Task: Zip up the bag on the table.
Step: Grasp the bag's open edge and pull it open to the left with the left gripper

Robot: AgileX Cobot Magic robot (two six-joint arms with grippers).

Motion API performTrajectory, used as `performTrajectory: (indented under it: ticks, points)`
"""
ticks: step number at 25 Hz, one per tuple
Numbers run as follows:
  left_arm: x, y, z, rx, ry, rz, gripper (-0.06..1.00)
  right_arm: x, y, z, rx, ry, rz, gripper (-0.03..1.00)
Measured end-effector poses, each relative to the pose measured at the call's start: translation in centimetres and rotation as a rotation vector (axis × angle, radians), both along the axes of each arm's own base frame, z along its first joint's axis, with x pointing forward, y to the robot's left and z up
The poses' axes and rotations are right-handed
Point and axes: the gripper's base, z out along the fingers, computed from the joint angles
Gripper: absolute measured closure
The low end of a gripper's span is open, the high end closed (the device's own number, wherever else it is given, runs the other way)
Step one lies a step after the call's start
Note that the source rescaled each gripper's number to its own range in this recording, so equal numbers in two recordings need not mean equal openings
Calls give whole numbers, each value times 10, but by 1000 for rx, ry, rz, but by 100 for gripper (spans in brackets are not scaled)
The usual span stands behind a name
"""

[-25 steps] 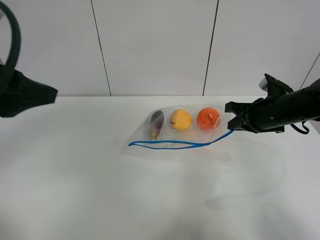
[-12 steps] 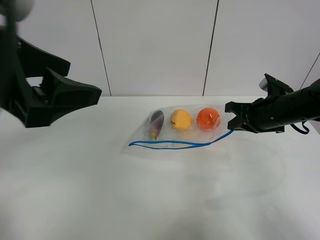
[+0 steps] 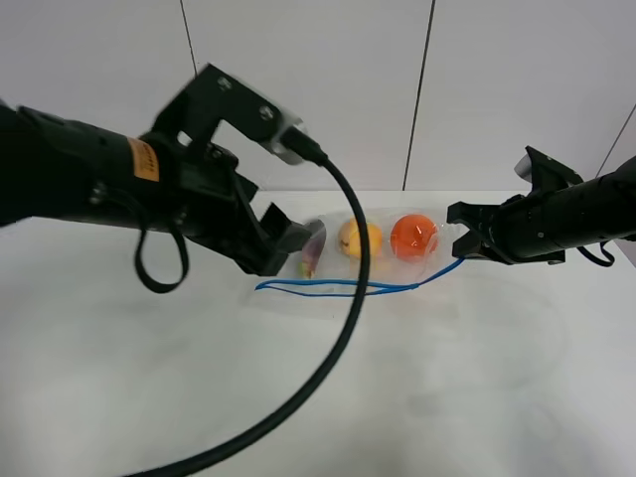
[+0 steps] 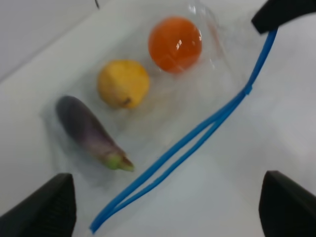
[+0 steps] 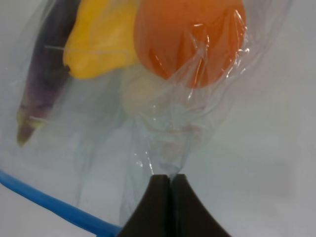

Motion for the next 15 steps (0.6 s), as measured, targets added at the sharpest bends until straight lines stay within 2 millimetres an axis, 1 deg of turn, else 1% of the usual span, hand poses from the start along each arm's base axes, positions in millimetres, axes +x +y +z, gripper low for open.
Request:
performTrajectory:
  ticks: [2, 6, 9, 13, 15]
  points:
    - [5, -13, -15, 6, 7, -19, -6, 0, 0, 0, 0, 0, 0, 97]
    - [9, -40, -42, 6, 8, -68, -6, 0, 0, 0, 0, 0, 0, 97]
    - [13, -57, -58, 26, 33, -92, -6, 0, 0, 0, 0, 0, 0, 97]
    - [25, -79, -69, 25, 51, -97, -6, 0, 0, 0, 0, 2, 3, 97]
    - [29, -87, -69, 19, 46, -101, -6, 0, 0, 0, -2, 2, 5, 97]
